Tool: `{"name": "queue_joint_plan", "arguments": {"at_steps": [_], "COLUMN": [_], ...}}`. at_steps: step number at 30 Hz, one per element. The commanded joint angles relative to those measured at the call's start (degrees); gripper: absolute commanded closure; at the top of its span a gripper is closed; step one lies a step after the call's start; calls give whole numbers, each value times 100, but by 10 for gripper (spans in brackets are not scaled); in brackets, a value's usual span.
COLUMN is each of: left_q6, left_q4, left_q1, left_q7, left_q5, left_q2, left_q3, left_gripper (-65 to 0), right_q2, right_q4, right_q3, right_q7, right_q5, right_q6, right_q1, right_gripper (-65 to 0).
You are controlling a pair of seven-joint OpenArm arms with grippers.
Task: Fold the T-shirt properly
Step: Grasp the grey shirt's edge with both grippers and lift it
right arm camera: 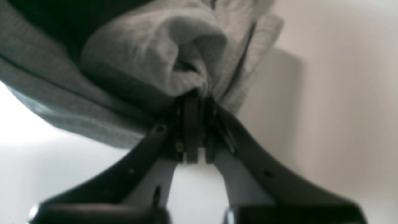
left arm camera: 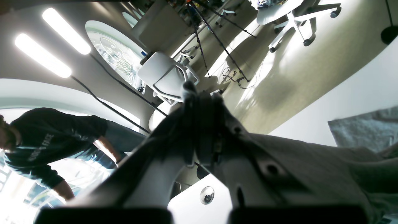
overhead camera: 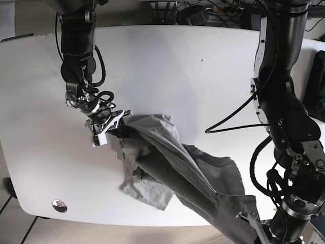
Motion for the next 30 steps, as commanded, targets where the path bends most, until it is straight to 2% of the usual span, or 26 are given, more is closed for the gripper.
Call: {"name": "queue_joint_plan", "arguments": {"at_steps": [1, 5, 7, 11, 14, 17, 22, 25, 27, 30], "left_q6": [73, 82, 293, 619, 689, 724, 750, 750, 750, 715], "left_q4": [63, 80, 36, -69, -526, -1195, -2276, -2452, -2461, -2434], "left_q1": [-213, -231, -248, -398, -609, -996, -1787, -1822, -1673, -1189], "left_q7": [-142, -151, -177, -177, -238, -678, -731, -951, -986, -1012], "left_q5": [38, 47, 47, 29, 29, 29, 3, 3, 3, 3], "left_q2": [-12, 357, 375, 463, 463, 445, 436, 454, 445, 445], "left_q3": [-273, -695, -695, -510, -510, -510, -519, -528, -546, -686], "left_gripper": [0, 0, 0, 0, 0, 0, 0, 0, 0, 0], "right_q2": [151, 247, 256, 669, 854, 1100, 1584, 1830, 1997, 1997], "right_q4": [452, 1173, 1551, 2157, 2175, 1902, 1419, 1516, 1955, 2650], "right_q3": [95, 587, 886, 1053, 1044, 1036, 1036, 1071, 1088, 1563], "right_q7": [-137, -709, -1034, -1773, -2115, -2221, -2520, -2660, -2915, -3302], "right_q5": [88, 27, 27, 79, 53, 35, 79, 88, 88, 88], "right_q6": [-38, -38, -38, -12, 6, 6, 15, 15, 15, 15], "right_q1": [128, 128, 269, 858, 1544, 2361, 3574, 3838, 3803, 3196], "right_gripper": [-19, -17, -17, -17, -17, -19, -19, -19, -19, -19]}}
